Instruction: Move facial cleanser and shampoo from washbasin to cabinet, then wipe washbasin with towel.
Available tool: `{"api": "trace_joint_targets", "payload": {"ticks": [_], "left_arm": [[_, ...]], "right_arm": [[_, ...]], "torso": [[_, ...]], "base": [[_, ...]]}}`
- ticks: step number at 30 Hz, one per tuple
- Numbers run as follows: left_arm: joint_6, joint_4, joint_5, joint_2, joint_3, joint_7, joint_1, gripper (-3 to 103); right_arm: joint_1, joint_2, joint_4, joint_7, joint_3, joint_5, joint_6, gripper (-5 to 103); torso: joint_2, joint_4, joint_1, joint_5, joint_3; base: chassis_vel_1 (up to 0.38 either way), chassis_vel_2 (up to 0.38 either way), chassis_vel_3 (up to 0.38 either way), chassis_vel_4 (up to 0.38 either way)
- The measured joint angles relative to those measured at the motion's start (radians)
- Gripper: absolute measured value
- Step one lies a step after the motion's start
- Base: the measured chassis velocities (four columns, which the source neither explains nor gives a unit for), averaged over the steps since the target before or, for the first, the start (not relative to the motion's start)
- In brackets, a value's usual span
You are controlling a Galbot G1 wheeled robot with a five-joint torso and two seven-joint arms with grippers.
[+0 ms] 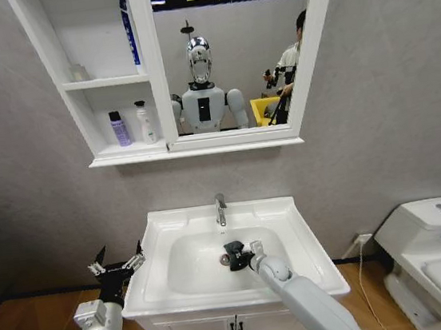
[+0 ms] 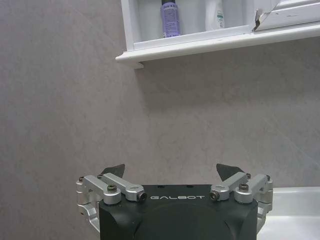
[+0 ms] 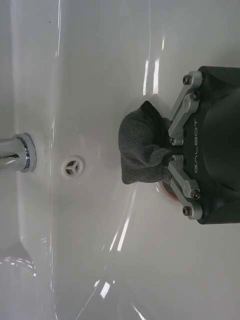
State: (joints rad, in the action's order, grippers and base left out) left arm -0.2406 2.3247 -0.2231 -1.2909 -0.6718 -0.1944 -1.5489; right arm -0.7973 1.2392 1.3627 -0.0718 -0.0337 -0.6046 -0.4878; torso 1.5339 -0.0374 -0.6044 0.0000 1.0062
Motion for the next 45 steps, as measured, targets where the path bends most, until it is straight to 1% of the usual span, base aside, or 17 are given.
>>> {"api": "trace_joint_targets", "payload": {"ticks": [2, 8, 13, 19, 24, 28, 30, 32, 33, 36, 45], "left_arm": [[0.000, 0.000, 0.000, 0.000, 0.000, 0.000, 0.000, 100], [0.000, 0.000, 0.000, 0.000, 0.000, 0.000, 0.000, 100], [0.000, 0.000, 0.000, 0.000, 0.000, 0.000, 0.000, 100], [0.000, 0.000, 0.000, 0.000, 0.000, 0.000, 0.000, 100], [0.000, 0.000, 0.000, 0.000, 0.000, 0.000, 0.000, 100], [0.000, 0.000, 0.000, 0.000, 0.000, 0.000, 0.000, 100], [0.000, 0.000, 0.000, 0.000, 0.000, 0.000, 0.000, 100], [0.000, 0.000, 0.000, 0.000, 0.000, 0.000, 0.000, 100], [0.000, 0.000, 0.000, 0.000, 0.000, 0.000, 0.000, 100], [0.000, 0.000, 0.000, 0.000, 0.000, 0.000, 0.000, 100], [0.000, 0.000, 0.000, 0.000, 0.000, 0.000, 0.000, 100]], "right_arm": [[0.001, 0.011, -0.010, 0.025, -0.015, -0.016, 0.019, 3], [0.010, 0.030, -0.038, 0.029, -0.033, -0.025, 0.031, 3], [0.015, 0.034, -0.061, 0.026, -0.026, -0.028, 0.032, 3], [0.007, 0.023, -0.055, 0.000, -0.005, -0.025, 0.011, 3], [-0.020, -0.001, -0.020, -0.041, 0.026, -0.024, -0.023, 3], [-0.034, -0.021, -0.012, -0.052, 0.044, -0.012, -0.027, 3], [-0.036, -0.020, -0.016, -0.052, 0.045, -0.007, -0.027, 3], [-0.035, -0.014, -0.021, -0.052, 0.045, -0.005, -0.025, 3], [-0.032, -0.005, -0.030, -0.052, 0.043, -0.002, -0.016, 3], [-0.013, 0.021, -0.057, -0.046, 0.021, 0.004, 0.011, 3], [0.031, 0.062, -0.099, -0.038, -0.024, -0.011, 0.015, 3]], "torso": [[0.000, 0.0000, 0.000, 0.0000, 0.000], [0.000, 0.0002, 0.000, 0.0000, 0.000], [0.000, 0.0001, 0.000, 0.0000, 0.000], [0.000, 0.0001, 0.000, 0.0000, 0.000], [0.000, 0.0000, 0.000, 0.0001, 0.000], [0.000, 0.0002, 0.000, 0.0000, 0.000], [0.000, 0.0001, 0.000, 0.0000, 0.000], [0.000, 0.0004, 0.000, -0.0004, 0.000], [0.000, 0.0010, 0.000, -0.0007, 0.000], [0.000, 0.0004, 0.000, -0.0001, 0.000], [0.000, 0.0001, 0.000, -0.0001, 0.000]], "base": [[0.000, 0.000, 0.000, 0.000], [0.000, 0.000, 0.000, 0.000], [0.000, 0.000, 0.000, 0.000], [0.000, 0.000, 0.000, 0.000], [0.000, 0.000, 0.000, 0.000], [0.000, 0.000, 0.000, 0.000], [0.000, 0.000, 0.000, 0.000], [0.000, 0.000, 0.000, 0.000], [0.000, 0.000, 0.000, 0.000], [0.000, 0.000, 0.000, 0.000], [0.000, 0.000, 0.000, 0.000]]}}
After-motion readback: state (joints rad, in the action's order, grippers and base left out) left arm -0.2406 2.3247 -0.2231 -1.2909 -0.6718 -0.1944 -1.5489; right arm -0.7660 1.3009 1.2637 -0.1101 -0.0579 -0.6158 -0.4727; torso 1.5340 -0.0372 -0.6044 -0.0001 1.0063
